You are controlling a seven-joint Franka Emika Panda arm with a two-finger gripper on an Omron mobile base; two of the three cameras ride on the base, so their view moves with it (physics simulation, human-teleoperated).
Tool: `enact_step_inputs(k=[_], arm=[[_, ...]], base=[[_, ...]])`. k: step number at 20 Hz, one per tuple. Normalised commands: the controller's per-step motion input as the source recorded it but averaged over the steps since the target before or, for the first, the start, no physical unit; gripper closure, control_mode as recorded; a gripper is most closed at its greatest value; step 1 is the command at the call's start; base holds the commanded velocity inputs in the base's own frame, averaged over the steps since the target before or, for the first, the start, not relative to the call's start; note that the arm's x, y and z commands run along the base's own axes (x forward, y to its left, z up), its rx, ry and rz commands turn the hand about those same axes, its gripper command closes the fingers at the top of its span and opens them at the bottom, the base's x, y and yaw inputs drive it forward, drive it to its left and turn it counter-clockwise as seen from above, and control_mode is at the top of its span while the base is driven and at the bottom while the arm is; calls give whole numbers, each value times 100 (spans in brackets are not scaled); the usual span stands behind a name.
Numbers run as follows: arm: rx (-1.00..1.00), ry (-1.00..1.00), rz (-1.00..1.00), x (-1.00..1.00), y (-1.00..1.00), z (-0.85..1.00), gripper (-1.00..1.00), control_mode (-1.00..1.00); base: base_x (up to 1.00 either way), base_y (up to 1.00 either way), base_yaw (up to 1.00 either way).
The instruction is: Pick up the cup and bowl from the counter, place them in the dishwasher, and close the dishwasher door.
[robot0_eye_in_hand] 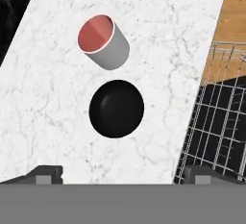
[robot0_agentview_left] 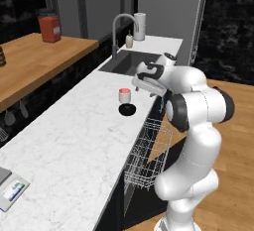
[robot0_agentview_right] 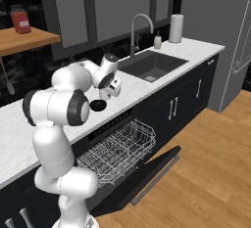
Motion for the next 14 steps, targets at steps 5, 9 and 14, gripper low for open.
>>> enact_step_inputs(k=[5, 9, 14], arm=[[2, 0, -3, 47, 17, -21, -100, -100], [0, 0, -6, 55, 6, -19, -100, -100], [0, 0, -7, 56, 6, -22, -100, -100]], base=[[0, 0, 0], [0, 0, 0], [0, 0, 0]])
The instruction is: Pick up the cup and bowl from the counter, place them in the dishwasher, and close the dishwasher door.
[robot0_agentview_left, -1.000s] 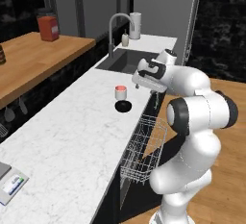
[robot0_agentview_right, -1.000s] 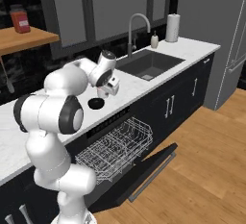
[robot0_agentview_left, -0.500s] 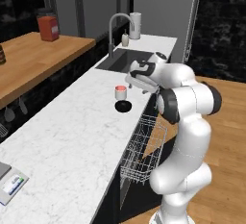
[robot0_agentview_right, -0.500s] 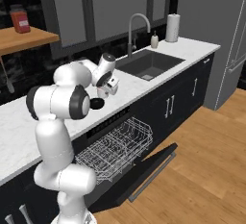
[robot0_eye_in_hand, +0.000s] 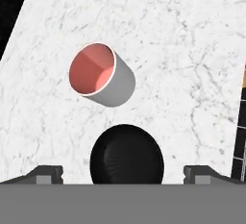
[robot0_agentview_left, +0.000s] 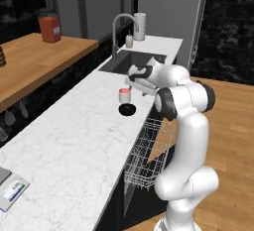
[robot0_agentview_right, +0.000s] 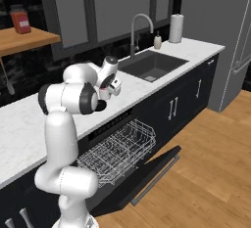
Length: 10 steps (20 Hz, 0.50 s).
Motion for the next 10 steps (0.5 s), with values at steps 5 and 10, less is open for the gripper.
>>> enact_step_inputs(k=[5, 10], arm=[[0, 0, -5, 55, 5, -22, -100, -100], [0, 0, -5, 47, 3, -24, -100, -100]], base=[[0, 0, 0], [0, 0, 0]])
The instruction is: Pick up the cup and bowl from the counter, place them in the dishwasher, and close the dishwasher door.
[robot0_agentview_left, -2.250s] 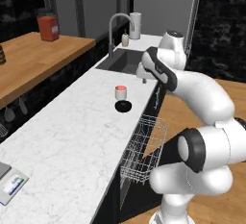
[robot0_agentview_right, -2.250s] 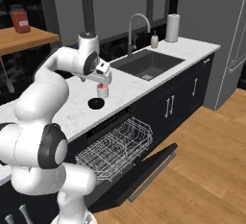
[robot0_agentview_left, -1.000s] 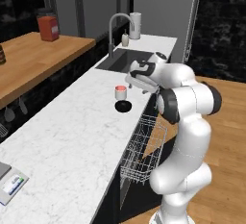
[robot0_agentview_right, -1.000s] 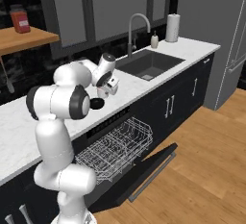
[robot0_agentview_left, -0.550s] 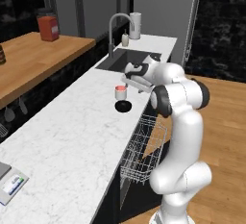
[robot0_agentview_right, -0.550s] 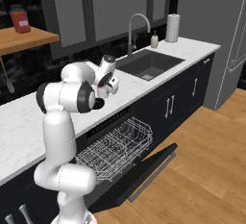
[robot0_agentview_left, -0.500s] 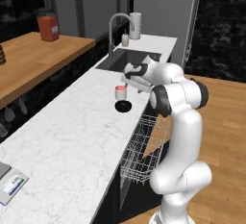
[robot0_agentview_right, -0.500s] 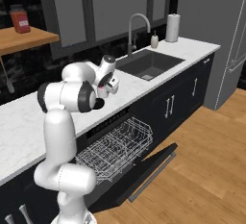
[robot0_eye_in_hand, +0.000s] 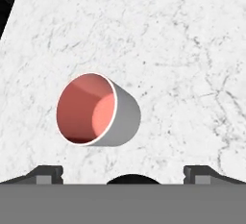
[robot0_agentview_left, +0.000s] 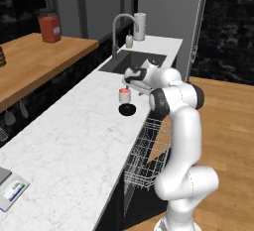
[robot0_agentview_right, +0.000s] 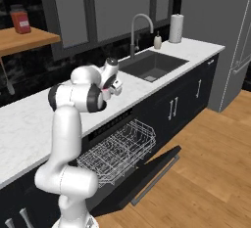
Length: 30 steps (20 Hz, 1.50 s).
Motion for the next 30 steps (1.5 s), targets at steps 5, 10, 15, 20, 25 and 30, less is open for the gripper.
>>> enact_step_inputs(k=[5, 10, 15, 20, 25, 30], arm=[[0, 2, -3, 27, 0, -25, -100, -100], [0, 1, -2, 29, 2, -26, -100, -100], [0, 1, -1, 30, 4, -20, -100, -100], [0, 1, -1, 22, 1, -18, -100, -100], [0, 5, 0, 2, 0, -19, 100, -100], [0, 8, 0, 0, 0, -16, 100, -100]], base=[[0, 0, 0], [0, 0, 0], [0, 0, 0], [0, 0, 0], [0, 0, 0], [0, 0, 0]])
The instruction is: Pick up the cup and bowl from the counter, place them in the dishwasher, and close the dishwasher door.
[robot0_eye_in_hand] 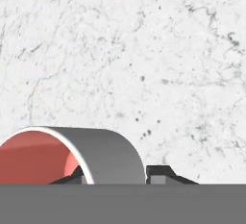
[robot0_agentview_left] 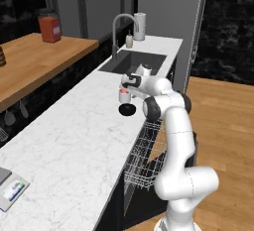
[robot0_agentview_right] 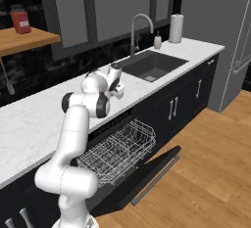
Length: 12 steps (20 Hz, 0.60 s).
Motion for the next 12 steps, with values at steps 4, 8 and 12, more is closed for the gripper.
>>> enact_step_inputs(k=[4, 8, 12], arm=[[0, 7, -1, 0, -7, -10, 100, -100], [2, 2, -4, -13, -43, 0, 100, -100], [3, 0, -11, -41, -91, 0, 100, -100]], base=[[0, 0, 0], [0, 0, 0], [0, 0, 0]])
